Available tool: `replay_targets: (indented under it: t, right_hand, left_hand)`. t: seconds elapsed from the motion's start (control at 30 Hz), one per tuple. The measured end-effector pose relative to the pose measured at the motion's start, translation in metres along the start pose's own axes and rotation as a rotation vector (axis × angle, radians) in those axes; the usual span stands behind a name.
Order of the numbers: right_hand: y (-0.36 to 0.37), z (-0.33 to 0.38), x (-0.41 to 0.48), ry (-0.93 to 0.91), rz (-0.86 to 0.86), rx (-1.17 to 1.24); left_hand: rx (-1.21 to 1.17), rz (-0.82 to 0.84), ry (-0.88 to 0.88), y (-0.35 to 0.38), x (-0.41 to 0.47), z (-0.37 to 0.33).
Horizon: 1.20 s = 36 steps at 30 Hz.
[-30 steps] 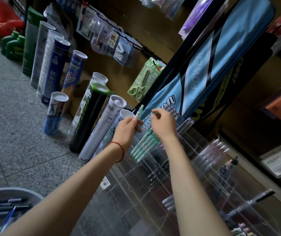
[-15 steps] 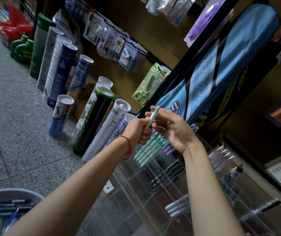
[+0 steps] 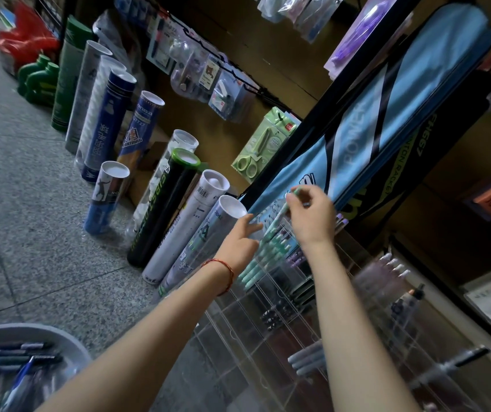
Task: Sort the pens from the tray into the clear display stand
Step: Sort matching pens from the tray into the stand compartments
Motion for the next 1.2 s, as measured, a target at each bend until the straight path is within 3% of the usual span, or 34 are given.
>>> replay_targets:
  t: [0.17,0.47,0.8,1.03,1.1,1.2]
  right_hand:
    - [0.014,-0.023,-0.011,0.057,0.103,0.005]
    - [0.032,-0.047,-0.028,0.118,0.299,-0.207]
    - [0.042,-0.044,-0.029,0.067,0.422,-0.479]
    - [0.041,-0.047,-0.024,0.158,0.466,-0.527]
    - [0.031,-0.03,-0.017,0.101,0.405,-0.528]
    - [0.006,0.027,-0.002,-0.107,0.134,-0.373]
  left_hand:
    - [0.037,-0.016,-0.007,0.0,0.0,0.002]
    - [0.082,-0.027,0.008,0.002,-0.004,0.006]
    - [0.112,0.03,-0.033,-0.001,0.003,0.007]
    - [0.169,0.067,-0.015,0.001,0.006,0.003]
    - [0.167,0.032,0.012,-0.009,0.004,-0.004]
    - [0.283,-0.073,0.086,-0.041,-0.001,-0.011]
Point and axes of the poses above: each hand's wrist, its own x-axis towards the middle knuckle, its own y-axis out of the palm, z = x × y, the point moved 5 cm from there along x, towards the middle knuckle, and after that the axes turned 9 degrees about -z, right-handed, at the moved point
